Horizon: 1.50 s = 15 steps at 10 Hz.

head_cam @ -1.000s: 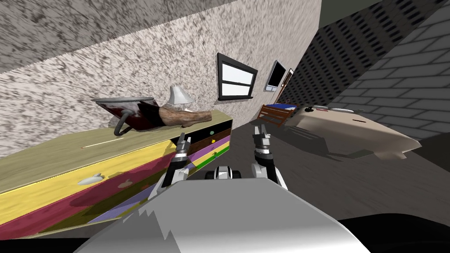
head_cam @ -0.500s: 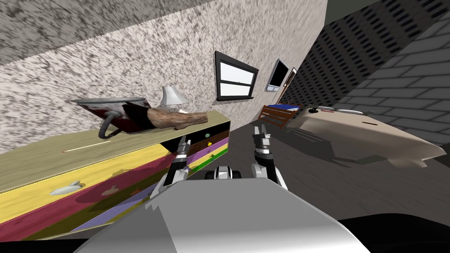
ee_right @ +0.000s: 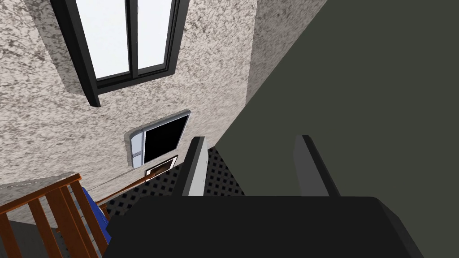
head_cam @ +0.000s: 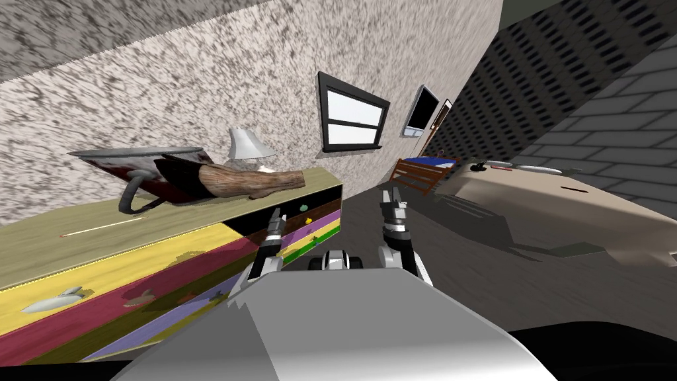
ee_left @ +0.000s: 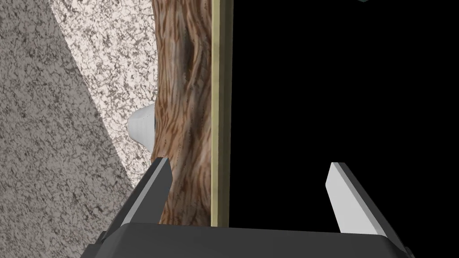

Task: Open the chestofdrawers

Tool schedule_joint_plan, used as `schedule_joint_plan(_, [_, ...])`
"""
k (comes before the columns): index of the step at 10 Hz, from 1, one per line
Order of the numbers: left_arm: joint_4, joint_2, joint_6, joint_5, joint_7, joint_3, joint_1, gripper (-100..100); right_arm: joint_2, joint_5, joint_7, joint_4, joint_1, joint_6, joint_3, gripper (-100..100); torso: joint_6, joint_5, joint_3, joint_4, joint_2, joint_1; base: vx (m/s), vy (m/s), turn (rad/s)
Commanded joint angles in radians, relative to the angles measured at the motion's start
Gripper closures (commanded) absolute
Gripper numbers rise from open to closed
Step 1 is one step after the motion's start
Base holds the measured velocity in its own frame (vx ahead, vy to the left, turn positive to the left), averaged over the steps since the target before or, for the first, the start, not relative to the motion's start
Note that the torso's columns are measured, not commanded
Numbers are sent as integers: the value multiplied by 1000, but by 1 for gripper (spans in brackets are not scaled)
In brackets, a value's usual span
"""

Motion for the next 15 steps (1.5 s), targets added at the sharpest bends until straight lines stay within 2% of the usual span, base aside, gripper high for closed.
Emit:
schedule_joint_plan(1, [56, -19, -3, 2, -3, 12, -9, -100, 0, 0, 0, 0, 0, 0, 0, 0, 0, 0, -1, 0, -1, 0, 84, -123, 48])
schedule_joint_plan(4, [112, -66, -5, 4, -7, 23, -21, -100, 0, 0, 0, 0, 0, 0, 0, 0, 0, 0, -1, -1, -2, 1, 87, -107, 32])
schedule_joint_plan(8, [156, -174, -7, 5, -10, 32, -30, -100, 0, 0, 0, 0, 0, 0, 0, 0, 0, 0, 0, 0, 1, 2, 52, -69, 20])
schedule_joint_plan(9, [159, -191, -7, 5, -10, 33, -31, -100, 0, 0, 0, 0, 0, 0, 0, 0, 0, 0, 0, 0, 0, 2, 26, -25, 5])
schedule_joint_plan(10, [158, -178, -7, 5, -9, 33, -33, -100, 0, 0, 0, 0, 0, 0, 0, 0, 0, 0, 0, 0, 0, 1, 10, -11, 1])
schedule_joint_plan(11, [130, -179, 20, 7, -11, 37, -31, -100, 0, 0, 0, 0, 0, 0, 0, 0, 0, 0, 0, 0, 0, 1, 62, 6, -17])
schedule_joint_plan(12, [143, -179, 5, 6, -10, 35, -31, -100, 0, 0, 0, 0, 0, 0, 0, 0, 0, 0, -2, -1, -3, 1, 39, 6, -5])
schedule_joint_plan(13, [141, -179, 8, 6, -10, 35, -31, 100, 0, 0, 0, 0, 0, 0, 0, 0, 0, 0, -1, -1, -2, 0, 6, 2, 4])
schedule_joint_plan(15, [123, -181, 13, 5, -10, 30, -20, 100, 0, 0, 0, 0, 0, 0, 0, 0, 1, 1, 0, -1, 1, 0, -101, -53, 9])
